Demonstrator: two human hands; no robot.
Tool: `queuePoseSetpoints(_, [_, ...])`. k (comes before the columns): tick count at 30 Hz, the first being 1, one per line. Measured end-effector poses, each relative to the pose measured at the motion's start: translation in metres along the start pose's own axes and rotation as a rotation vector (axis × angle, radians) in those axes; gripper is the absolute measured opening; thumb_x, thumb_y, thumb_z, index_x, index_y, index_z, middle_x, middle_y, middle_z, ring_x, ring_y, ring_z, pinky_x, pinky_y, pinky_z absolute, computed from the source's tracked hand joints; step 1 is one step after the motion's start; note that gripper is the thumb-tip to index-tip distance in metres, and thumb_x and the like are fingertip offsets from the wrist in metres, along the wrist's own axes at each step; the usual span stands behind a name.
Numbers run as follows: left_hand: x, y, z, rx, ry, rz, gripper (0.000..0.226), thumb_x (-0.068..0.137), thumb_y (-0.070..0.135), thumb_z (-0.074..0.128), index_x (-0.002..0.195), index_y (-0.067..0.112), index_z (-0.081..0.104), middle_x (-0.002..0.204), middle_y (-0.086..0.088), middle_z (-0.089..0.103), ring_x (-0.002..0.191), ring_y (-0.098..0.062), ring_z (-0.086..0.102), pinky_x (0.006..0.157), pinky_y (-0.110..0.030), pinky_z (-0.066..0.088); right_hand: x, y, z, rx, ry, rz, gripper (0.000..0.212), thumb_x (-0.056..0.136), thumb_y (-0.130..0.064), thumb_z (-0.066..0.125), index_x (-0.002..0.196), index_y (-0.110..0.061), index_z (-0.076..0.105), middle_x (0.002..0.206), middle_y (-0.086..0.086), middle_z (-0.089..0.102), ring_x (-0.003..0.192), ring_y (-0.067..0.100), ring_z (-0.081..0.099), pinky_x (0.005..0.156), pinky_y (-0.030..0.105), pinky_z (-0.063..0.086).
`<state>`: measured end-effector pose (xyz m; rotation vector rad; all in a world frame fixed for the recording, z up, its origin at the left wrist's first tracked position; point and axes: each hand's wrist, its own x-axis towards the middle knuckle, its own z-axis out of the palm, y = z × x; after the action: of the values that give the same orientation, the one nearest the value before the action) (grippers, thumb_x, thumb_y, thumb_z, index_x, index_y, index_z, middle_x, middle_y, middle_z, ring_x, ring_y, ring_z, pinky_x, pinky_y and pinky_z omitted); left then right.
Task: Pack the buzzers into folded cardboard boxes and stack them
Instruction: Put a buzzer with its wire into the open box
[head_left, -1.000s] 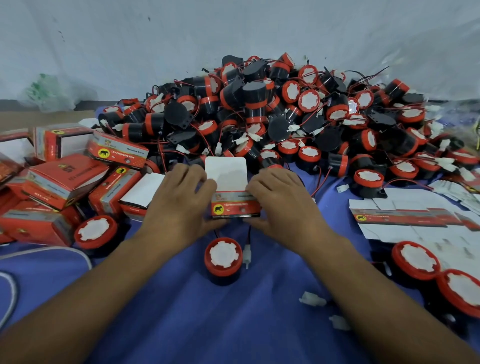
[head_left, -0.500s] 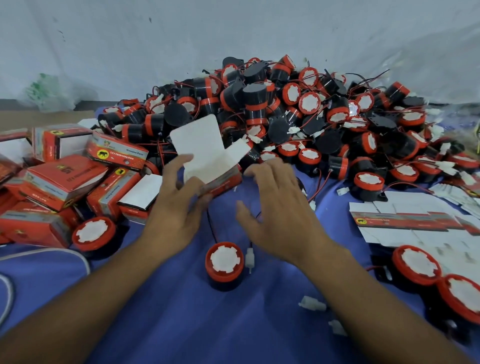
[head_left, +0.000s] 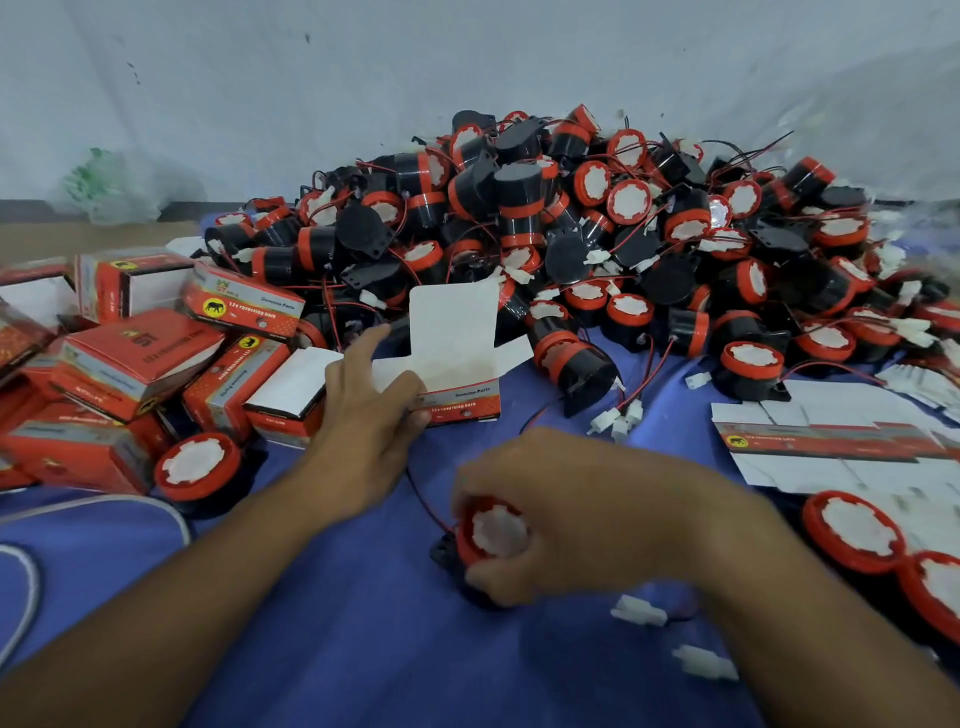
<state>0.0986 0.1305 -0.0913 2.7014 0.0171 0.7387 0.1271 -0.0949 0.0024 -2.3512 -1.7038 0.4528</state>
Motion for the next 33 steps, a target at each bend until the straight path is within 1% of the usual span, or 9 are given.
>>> queuePoseSetpoints(2, [-0.001,-0.004,0.0,-0.069,-0.033,0.002,0.007,0.097,0.02,0.057,0.102,0.016,0.054,0.152,-0.018,0.031,0.13,-0.038,0.028,0.1,-0.045,0.032,-0.012,0.014,-0.017,0.146,0.009,-0.007,0.023,0.083,-0.04,0.071,0.103,-0.036,0.058,0.093,-0.013,0.062,0.082,0.008,0.06,0.073,0.03,0.053])
queuePoseSetpoints(4, [0.003,-0.005,-0.002,-0.11,-0.05,0.0,0.019,0.093,0.024,0.053,0.098,0.008,0.062,0.138,-0.012,0.047,0.121,-0.026,0.038,0.098,-0.034,0.031,-0.025,0.032,-0.031,0.329,0.064,-0.032,0.028,0.086,-0.031,0.067,0.113,-0.036,0.064,0.096,-0.008,0.066,0.082,0.009,0.064,0.074,0.028,0.054])
queuePoseSetpoints(7, [0.006,-0.004,-0.007,-0.223,-0.05,0.033,0.013,0.089,0.015,0.061,0.091,0.003,0.066,0.122,-0.011,0.056,0.108,-0.021,0.049,0.088,-0.02,0.038,-0.036,0.056,-0.041,0.617,0.32,-0.154,0.037,0.088,-0.021,0.063,0.123,-0.031,0.068,0.109,0.003,0.068,0.094,0.025,0.066,0.075,0.035,0.054])
queuePoseSetpoints(11, [-0.002,-0.004,-0.003,-0.329,-0.103,-0.018,0.01,0.088,0.011,0.073,0.092,0.015,0.065,0.132,-0.003,0.047,0.117,-0.022,0.05,0.095,-0.037,0.045,-0.023,0.068,-0.029,0.949,0.668,-0.25,0.047,0.084,-0.012,0.064,0.128,-0.028,0.063,0.124,0.011,0.065,0.113,0.038,0.062,0.089,0.054,0.055])
queuePoseSetpoints(14, [-0.005,-0.001,-0.003,-0.367,-0.107,0.082,0.011,0.084,0.024,0.071,0.093,0.022,0.064,0.129,0.002,0.048,0.119,-0.011,0.051,0.096,-0.03,0.044,-0.002,0.067,-0.011,0.69,0.739,-0.092,0.041,0.084,-0.009,0.071,0.123,-0.021,0.06,0.121,0.001,0.066,0.107,0.019,0.067,0.084,0.041,0.059])
queuePoseSetpoints(18, [-0.006,0.003,-0.006,-0.411,-0.152,0.118,0.018,0.084,0.028,0.072,0.098,0.024,0.062,0.121,0.005,0.05,0.123,-0.012,0.05,0.1,-0.026,0.041,0.02,0.067,0.02,0.074,0.717,-0.037,0.036,0.086,-0.009,0.075,0.122,-0.01,0.069,0.134,0.006,0.058,0.12,0.015,0.055,0.104,0.018,0.041])
queuePoseSetpoints(22, [-0.006,0.004,-0.008,-0.433,-0.124,0.124,0.024,0.086,0.032,0.067,0.108,0.024,0.06,0.123,0.005,0.055,0.125,-0.012,0.049,0.101,-0.027,0.039,0.024,0.068,0.026,0.007,0.603,-0.002,0.031,0.093,-0.011,0.069,0.124,-0.01,0.068,0.138,0.007,0.055,0.123,0.026,0.055,0.106,0.032,0.045])
queuePoseSetpoints(27, [-0.005,0.01,-0.006,-0.511,0.185,-0.007,0.022,0.101,0.022,0.046,0.123,0.023,0.042,0.128,0.027,0.055,0.12,0.001,0.053,0.096,-0.02,0.043,0.031,0.064,0.03,-0.071,0.492,0.057,0.026,0.099,-0.015,0.056,0.117,-0.008,0.072,0.128,0.008,0.057,0.112,0.031,0.05,0.099,0.043,0.042])
queuePoseSetpoints(33, [0.003,0.028,-0.007,-0.559,0.357,-0.05,0.08,0.097,0.04,0.058,0.152,0.048,0.001,0.098,0.022,0.073,0.091,-0.002,0.071,0.082,-0.022,0.054,0.03,0.061,0.027,-0.108,0.472,0.092,0.033,0.1,-0.037,0.054,0.12,-0.016,0.07,0.119,0.003,0.053,0.105,0.022,0.042,0.096,0.034,0.038])
